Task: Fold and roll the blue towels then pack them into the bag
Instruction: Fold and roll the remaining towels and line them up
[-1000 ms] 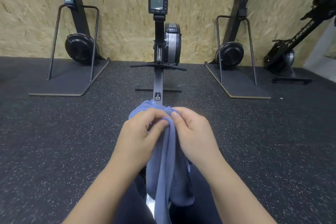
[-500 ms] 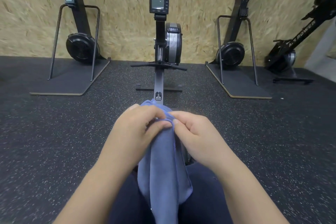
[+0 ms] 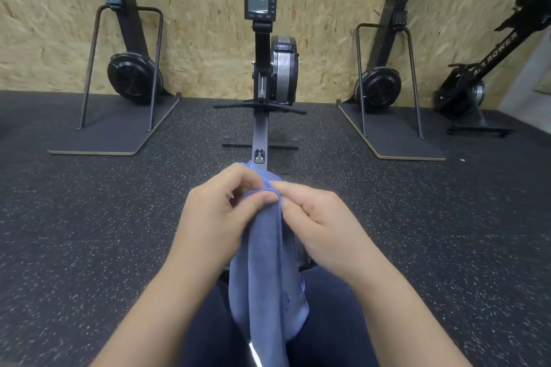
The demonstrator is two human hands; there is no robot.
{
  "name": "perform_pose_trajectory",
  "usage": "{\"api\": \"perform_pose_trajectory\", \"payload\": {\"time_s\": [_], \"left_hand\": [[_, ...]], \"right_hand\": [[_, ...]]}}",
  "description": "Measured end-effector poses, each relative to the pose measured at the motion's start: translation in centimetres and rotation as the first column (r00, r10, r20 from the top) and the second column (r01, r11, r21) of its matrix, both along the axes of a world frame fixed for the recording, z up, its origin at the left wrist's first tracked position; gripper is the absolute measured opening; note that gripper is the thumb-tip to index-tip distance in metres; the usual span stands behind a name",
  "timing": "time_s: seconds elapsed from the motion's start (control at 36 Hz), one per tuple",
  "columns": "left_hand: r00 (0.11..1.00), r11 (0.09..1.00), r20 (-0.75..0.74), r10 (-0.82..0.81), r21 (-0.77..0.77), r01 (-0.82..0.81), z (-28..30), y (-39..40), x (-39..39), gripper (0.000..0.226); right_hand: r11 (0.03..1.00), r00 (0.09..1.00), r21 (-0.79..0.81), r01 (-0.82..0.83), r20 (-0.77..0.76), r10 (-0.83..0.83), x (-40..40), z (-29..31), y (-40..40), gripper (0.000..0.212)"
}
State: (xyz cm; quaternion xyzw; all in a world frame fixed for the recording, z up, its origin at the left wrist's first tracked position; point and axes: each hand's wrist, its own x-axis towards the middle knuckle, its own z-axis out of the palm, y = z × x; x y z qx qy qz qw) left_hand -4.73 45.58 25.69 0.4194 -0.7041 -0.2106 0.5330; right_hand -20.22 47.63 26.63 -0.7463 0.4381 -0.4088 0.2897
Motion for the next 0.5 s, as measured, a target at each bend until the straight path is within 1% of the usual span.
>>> {"api": "perform_pose_trajectory", "payload": {"time_s": [0.06,0.08,0.14,0.19,0.25,0.33,0.39,0.5], "left_hand": [[0.999,0.999,-0.011,0.041,0.033,-0.04,-0.1,0.0,0.0,0.018],[0.998,0.997,-0.013,0.065,0.043,-0.064,-0.2,-0.1,0.0,0.023],[0.994,0.992,-0.016,0.112,0.053,-0.111,-0.4,-0.4,0.2,0.034],[0.992,0.991,-0.011,0.124,0.061,-0.123,-0.4,-0.7,0.2,0.036],[0.997,0.995,0.012,0.076,0.06,-0.077,-0.1,-0.9,0.1,0.03],[0.998,0.997,0.047,-0.031,0.072,0.028,0.3,-1.4,0.0,0.013],[0.992,0.991,0.069,-0.108,0.086,0.102,0.5,-1.8,0.2,0.009],[0.961,0.981,0.2,-0.191,0.068,0.181,0.6,-2.8,0.5,0.007]], "right_hand": [[1.0,0.999,-0.016,-0.023,0.033,0.024,0.0,0.0,0.1,0.039],[0.999,0.998,-0.012,-0.032,0.061,0.032,0.0,0.0,0.1,0.038],[0.998,0.989,0.029,-0.059,0.14,0.055,0.0,0.0,0.1,0.031],[0.992,0.97,0.064,-0.106,0.226,0.089,0.1,-0.1,-0.1,0.022],[0.994,0.963,0.06,-0.093,0.257,0.075,0.0,-0.2,-0.6,0.019],[1.0,0.971,0.002,0.0,0.239,-0.001,-0.6,-0.1,-1.4,0.016],[0.998,0.975,-0.042,0.056,0.219,-0.046,-1.3,0.2,-1.8,0.016],[0.98,0.976,-0.122,0.155,0.172,-0.133,-2.7,1.0,-2.4,0.018]]}}
